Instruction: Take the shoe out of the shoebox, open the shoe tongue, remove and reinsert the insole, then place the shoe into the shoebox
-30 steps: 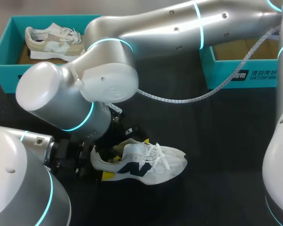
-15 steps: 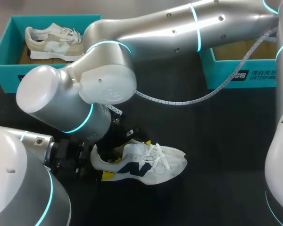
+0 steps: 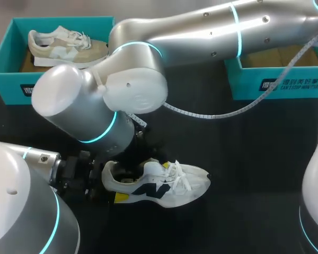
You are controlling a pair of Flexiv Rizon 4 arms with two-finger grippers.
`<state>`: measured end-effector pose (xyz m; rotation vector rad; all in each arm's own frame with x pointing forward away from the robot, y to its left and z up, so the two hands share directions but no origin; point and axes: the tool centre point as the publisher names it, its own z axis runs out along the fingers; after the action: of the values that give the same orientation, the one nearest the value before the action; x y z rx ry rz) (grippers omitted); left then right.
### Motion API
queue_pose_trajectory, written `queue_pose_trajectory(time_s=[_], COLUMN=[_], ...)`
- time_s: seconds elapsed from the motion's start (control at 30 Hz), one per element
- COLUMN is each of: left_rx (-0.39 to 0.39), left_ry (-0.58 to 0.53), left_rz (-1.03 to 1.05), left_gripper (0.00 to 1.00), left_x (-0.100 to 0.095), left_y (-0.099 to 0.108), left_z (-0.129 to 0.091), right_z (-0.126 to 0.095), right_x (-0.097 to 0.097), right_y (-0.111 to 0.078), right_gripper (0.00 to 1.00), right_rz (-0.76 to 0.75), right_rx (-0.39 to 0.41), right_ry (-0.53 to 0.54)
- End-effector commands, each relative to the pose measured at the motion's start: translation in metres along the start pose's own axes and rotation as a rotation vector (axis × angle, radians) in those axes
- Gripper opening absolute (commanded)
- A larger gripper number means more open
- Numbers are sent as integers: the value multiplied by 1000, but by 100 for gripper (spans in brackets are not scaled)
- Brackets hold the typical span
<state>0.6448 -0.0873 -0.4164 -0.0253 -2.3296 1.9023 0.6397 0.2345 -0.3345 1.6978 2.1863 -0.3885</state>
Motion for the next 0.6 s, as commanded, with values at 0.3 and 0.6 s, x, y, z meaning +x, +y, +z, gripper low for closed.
queue_pose_trajectory(time_s=[0.3, 0.6], left_rx=[-1, -1], left_ry=[-2, -2], left_rz=[1, 1], left_gripper=[0, 0], left_x=[-2, -2], left_y=[2, 2], left_z=[2, 2], right_z=[-8, -10], right_x=[-5, 1], right_y=[-7, -11], right_gripper=[52, 48], right_rz=[579, 598], right_rx=[18, 47], right_ry=[40, 70])
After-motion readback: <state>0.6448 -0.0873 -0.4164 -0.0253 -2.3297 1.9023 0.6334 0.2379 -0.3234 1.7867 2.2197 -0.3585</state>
